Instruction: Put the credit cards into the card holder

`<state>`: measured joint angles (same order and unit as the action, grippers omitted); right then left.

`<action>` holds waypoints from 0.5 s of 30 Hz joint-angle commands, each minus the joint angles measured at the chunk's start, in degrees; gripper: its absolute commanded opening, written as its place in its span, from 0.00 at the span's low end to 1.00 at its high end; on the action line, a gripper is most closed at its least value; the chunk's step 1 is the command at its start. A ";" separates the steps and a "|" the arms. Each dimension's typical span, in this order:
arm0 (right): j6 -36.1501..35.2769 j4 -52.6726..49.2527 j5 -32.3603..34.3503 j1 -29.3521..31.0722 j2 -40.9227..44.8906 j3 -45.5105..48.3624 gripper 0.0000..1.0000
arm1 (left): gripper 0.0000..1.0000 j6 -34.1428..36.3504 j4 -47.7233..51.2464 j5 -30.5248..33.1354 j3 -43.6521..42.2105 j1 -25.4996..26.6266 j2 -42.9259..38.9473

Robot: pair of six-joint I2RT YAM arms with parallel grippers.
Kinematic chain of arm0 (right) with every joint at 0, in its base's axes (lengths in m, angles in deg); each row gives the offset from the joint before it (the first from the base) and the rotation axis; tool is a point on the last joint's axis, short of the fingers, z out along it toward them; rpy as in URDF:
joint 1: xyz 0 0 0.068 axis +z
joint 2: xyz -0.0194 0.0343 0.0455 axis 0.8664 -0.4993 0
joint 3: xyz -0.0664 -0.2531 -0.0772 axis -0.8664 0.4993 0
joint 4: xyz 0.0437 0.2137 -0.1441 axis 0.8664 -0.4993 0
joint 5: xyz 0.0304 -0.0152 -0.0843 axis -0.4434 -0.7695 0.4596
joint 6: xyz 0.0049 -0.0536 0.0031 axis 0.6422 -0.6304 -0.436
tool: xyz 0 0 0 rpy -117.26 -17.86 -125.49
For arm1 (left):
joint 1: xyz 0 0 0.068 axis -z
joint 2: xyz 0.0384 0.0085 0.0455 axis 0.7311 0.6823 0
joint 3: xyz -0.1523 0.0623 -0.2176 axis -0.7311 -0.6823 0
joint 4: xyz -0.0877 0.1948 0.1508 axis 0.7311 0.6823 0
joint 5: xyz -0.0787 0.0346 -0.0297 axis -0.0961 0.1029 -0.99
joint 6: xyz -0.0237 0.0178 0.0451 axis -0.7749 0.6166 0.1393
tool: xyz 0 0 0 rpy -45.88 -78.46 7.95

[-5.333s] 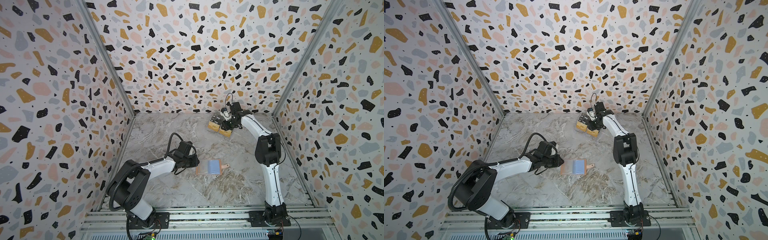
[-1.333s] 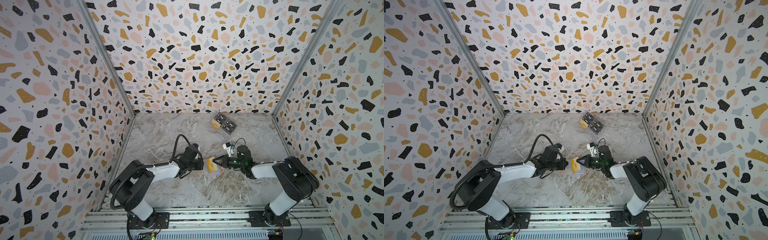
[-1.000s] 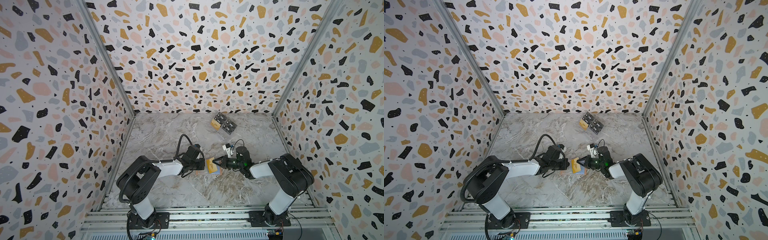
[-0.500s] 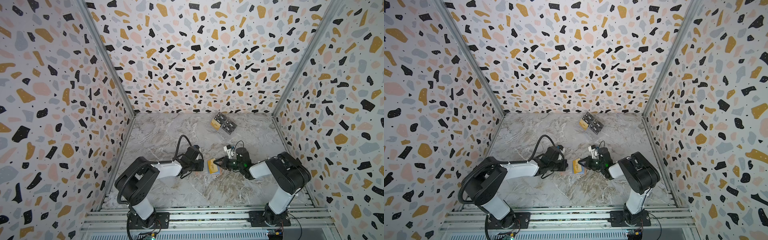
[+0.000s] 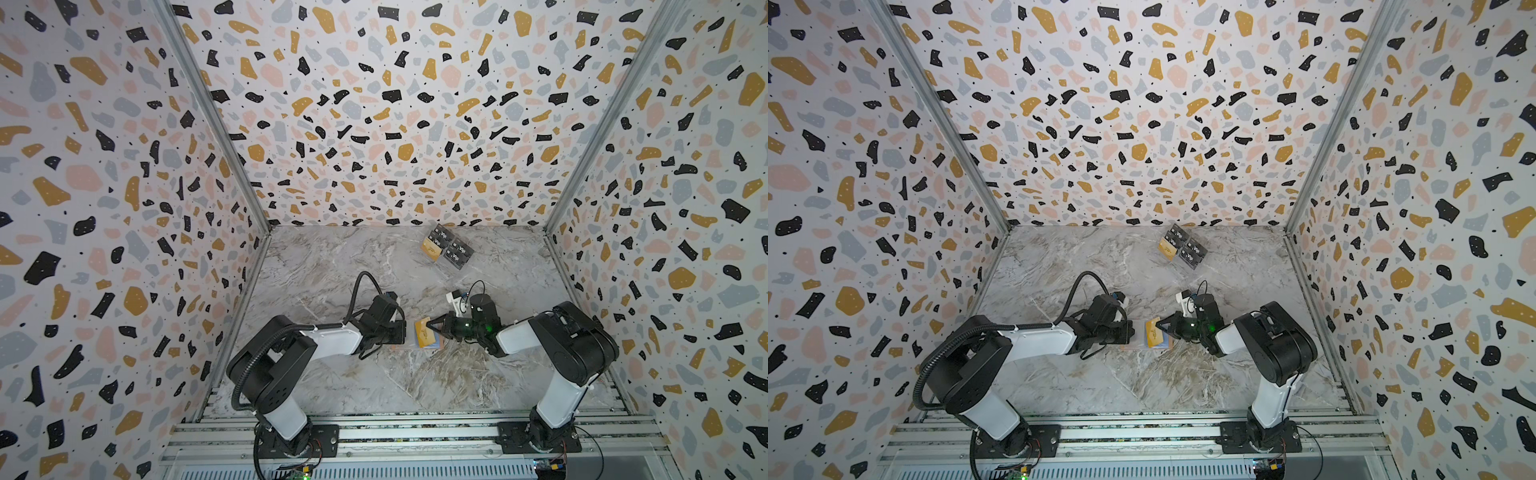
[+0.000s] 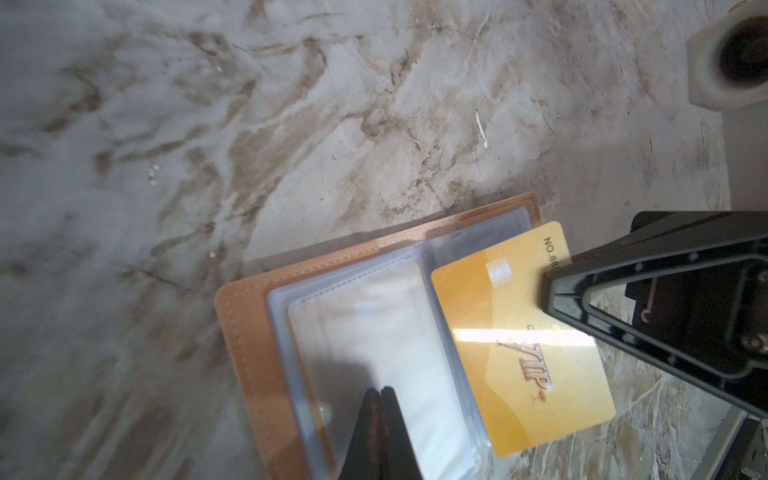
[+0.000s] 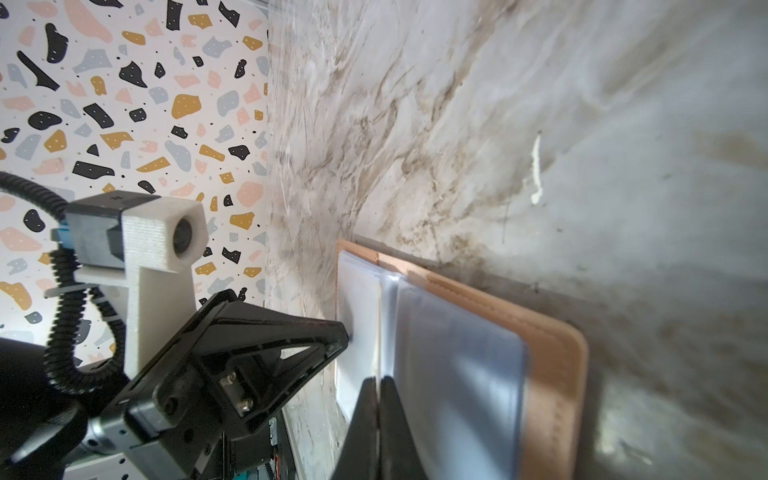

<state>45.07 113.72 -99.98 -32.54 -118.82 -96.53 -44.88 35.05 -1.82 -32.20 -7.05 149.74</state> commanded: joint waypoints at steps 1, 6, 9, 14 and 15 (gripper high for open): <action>-0.83 -0.71 -0.39 0.60 -0.18 -1.68 0.00 | 0.00 0.20 -0.31 0.38 -1.18 0.16 -1.28; -1.10 -1.33 -0.43 1.48 -0.30 -2.52 0.00 | 0.00 0.20 -0.31 0.35 -1.28 0.16 -1.38; -1.43 -1.63 -1.02 1.72 -0.73 -2.98 0.00 | 0.00 0.27 -0.21 0.33 -1.37 0.16 -1.48; -1.52 -1.52 -1.07 1.85 -0.86 -3.01 0.00 | 0.00 0.28 -0.14 0.49 -1.53 0.16 -1.67; -1.69 -1.52 -1.13 1.78 -0.86 -3.00 0.00 | 0.00 0.17 -0.12 0.46 -1.48 0.16 -1.63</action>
<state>44.46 112.80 -100.13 -31.03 -119.50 -98.16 -44.86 34.87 -1.75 -32.81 -7.05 149.17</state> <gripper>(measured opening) 0.048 0.049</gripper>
